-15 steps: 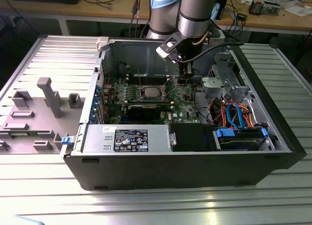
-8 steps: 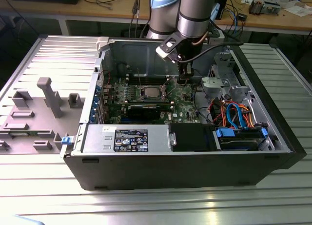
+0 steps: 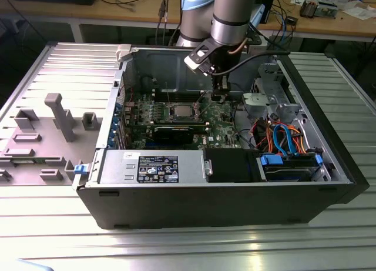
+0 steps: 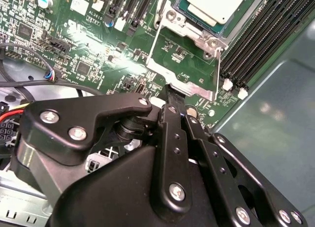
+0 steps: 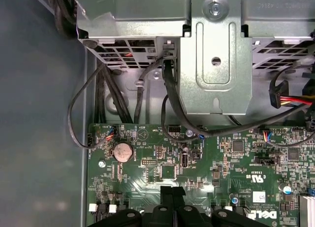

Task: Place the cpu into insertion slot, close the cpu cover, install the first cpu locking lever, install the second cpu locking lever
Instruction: 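Close the cpu cover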

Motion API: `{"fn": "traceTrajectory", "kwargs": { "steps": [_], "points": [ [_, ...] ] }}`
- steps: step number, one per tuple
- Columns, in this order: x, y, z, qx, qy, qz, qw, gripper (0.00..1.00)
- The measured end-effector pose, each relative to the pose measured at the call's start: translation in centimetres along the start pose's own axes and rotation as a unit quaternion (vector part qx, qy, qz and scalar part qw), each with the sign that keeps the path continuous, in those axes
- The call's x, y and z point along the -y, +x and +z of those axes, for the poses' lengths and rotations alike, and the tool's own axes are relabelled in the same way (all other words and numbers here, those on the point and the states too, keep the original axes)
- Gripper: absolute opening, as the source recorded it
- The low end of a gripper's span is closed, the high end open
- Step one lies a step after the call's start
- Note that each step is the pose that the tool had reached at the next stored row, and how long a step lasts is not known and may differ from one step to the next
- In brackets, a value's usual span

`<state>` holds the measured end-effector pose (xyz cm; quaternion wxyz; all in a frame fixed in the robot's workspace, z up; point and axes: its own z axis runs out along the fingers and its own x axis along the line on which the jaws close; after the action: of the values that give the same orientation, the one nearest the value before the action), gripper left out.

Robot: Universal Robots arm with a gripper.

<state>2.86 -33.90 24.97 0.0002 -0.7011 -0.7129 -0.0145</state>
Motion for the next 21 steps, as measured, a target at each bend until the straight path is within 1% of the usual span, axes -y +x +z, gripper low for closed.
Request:
{"fn": "traceTrajectory", "kwargs": {
  "steps": [14,21],
  "points": [
    [0.52,0.01,-0.01,0.0,0.0,0.0,1.0,0.11],
    [0.67,0.01,-0.01,0.0,0.0,0.0,1.0,0.11]
  ]
}}
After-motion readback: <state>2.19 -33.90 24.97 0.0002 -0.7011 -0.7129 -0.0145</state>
